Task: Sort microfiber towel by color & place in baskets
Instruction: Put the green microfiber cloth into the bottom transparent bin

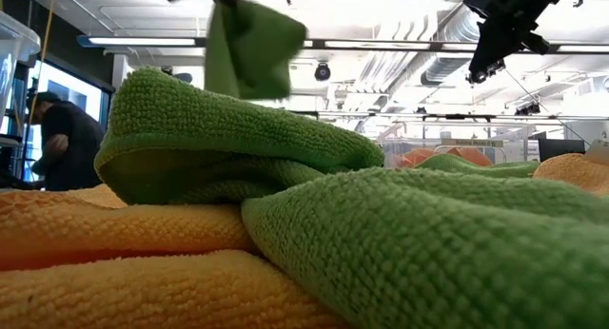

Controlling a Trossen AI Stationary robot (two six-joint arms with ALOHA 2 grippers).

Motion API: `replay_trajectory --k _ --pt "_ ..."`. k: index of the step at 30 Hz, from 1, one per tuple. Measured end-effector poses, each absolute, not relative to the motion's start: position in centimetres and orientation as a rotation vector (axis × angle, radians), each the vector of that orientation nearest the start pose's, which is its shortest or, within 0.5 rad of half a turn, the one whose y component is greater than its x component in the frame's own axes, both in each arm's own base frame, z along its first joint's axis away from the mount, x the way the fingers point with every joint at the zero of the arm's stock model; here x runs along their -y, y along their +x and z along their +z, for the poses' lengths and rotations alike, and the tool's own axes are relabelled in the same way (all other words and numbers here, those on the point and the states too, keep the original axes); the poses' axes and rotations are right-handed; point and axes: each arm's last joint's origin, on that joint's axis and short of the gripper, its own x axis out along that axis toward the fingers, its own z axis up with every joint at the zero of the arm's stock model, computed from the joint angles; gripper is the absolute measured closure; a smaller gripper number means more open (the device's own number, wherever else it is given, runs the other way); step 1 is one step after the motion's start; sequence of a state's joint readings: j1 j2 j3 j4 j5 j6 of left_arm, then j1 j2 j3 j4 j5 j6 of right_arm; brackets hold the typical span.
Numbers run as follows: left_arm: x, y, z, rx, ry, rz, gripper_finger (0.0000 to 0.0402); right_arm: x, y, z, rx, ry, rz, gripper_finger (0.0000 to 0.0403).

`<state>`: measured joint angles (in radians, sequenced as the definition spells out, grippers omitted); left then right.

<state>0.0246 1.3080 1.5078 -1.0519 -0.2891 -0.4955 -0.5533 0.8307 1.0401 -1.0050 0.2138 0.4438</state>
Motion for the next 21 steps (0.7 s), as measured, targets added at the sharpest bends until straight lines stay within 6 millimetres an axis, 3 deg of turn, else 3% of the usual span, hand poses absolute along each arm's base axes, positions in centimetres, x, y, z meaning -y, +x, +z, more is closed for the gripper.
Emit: replay_trajectory --k 9,15,21 --pt "1.1 18.9 41.8 -0.703 -0.344 0.385 0.0401 6.4 12.4 34.2 -0.598 0.562 -0.778 0.0399" --pt "1.9 17.6 42.2 -0.697 -0.327 0.332 0.0401 4.3 14.8 34.2 -0.546 0.564 -0.723 0.0402" --pt "2.8 16.3 42.5 -0.725 -0.333 0.221 0.0401 1.5 18.1 32.8 -0.587 0.591 -0.705 0.0402"
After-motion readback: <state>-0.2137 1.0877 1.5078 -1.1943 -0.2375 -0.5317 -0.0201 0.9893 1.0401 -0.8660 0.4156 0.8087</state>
